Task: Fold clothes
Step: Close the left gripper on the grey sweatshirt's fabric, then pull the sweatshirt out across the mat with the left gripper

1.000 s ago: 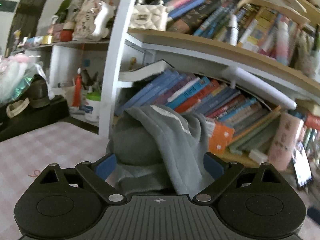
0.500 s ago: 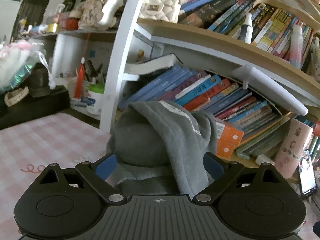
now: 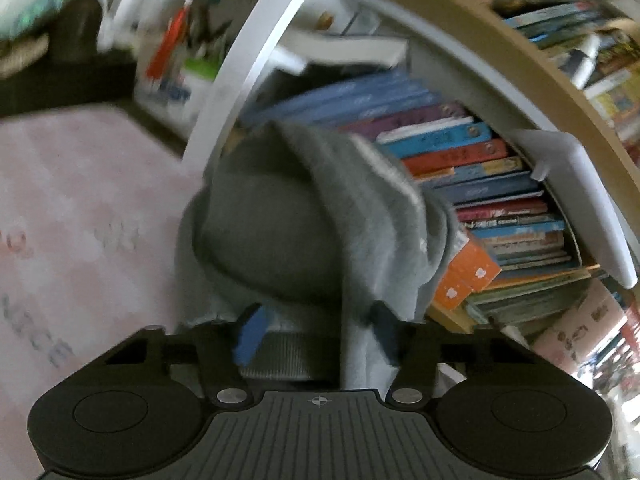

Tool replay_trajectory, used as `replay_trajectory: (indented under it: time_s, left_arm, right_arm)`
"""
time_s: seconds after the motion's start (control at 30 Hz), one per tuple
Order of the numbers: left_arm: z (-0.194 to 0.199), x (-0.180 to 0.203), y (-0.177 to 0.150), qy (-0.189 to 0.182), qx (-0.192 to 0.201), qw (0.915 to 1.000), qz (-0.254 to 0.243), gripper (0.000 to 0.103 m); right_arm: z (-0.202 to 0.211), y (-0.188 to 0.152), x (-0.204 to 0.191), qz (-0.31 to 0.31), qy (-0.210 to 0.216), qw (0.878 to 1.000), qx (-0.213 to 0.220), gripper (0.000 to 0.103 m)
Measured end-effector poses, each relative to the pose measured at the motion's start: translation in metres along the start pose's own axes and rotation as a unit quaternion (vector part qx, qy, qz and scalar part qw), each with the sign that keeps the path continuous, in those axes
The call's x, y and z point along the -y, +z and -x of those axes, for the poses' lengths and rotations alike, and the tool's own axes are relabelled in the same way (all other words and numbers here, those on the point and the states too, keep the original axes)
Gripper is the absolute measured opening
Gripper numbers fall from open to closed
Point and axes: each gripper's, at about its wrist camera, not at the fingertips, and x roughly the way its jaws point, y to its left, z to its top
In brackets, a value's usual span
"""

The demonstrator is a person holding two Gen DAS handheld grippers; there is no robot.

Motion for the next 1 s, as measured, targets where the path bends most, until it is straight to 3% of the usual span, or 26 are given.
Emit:
replay_trajectory:
  time_s: [0.17,0.4,0.5,0.53,0.57,0.7,0.8,0.9,0.93,1.0]
  left_arm:
    - [0.0,-0.004,-0.001,-0.01,-0.014,0.9998,0.008,0.051]
    - [-0.014,0.003,0.009,-0.003,-0.015,0.9999,0.005,0.05]
    - [-0.015,0.002,0.014,-0.006,-0.024,0.9997,0.005,0.031]
    - [-0.013,0.001,0.015,-0.011,-0.028,0.9995,0.002,0.022]
    - [-0.008,0.0,0.017,-0.021,-0.031,0.9993,-0.004,0.006]
    - [0.037,0.006,0.016,-0.073,-0.019,0.9963,-0.04,0.004]
    - [0.099,0.02,0.005,-0.134,0.011,0.9855,-0.104,0.003]
    - [0.166,0.031,-0.025,-0.183,0.033,0.9607,-0.206,0.004]
    - [0.185,0.031,-0.038,-0.186,0.033,0.9511,-0.244,0.004]
    - [0.207,0.028,-0.067,-0.158,0.011,0.9365,-0.313,0.004]
  right_arm:
    - [-0.01,0.001,0.001,0.001,0.025,0.998,-0.059,0.103]
    - [-0.007,-0.002,-0.003,0.007,0.022,0.998,-0.055,0.103]
    - [-0.008,-0.002,-0.002,0.004,0.028,0.998,-0.058,0.103]
    - [-0.007,-0.002,-0.002,0.006,0.033,0.998,-0.058,0.103]
    - [-0.007,-0.001,-0.002,0.006,0.043,0.997,-0.057,0.103]
    - [-0.005,0.0,-0.003,0.012,0.088,0.995,-0.052,0.103]
    - [-0.002,0.0,-0.008,0.046,0.11,0.991,-0.056,0.103]
    - [0.003,0.004,-0.011,0.07,0.104,0.991,-0.044,0.103]
    - [0.006,0.006,-0.008,0.064,0.096,0.993,-0.033,0.103]
    - [0.013,0.012,0.003,0.03,0.099,0.995,-0.009,0.103]
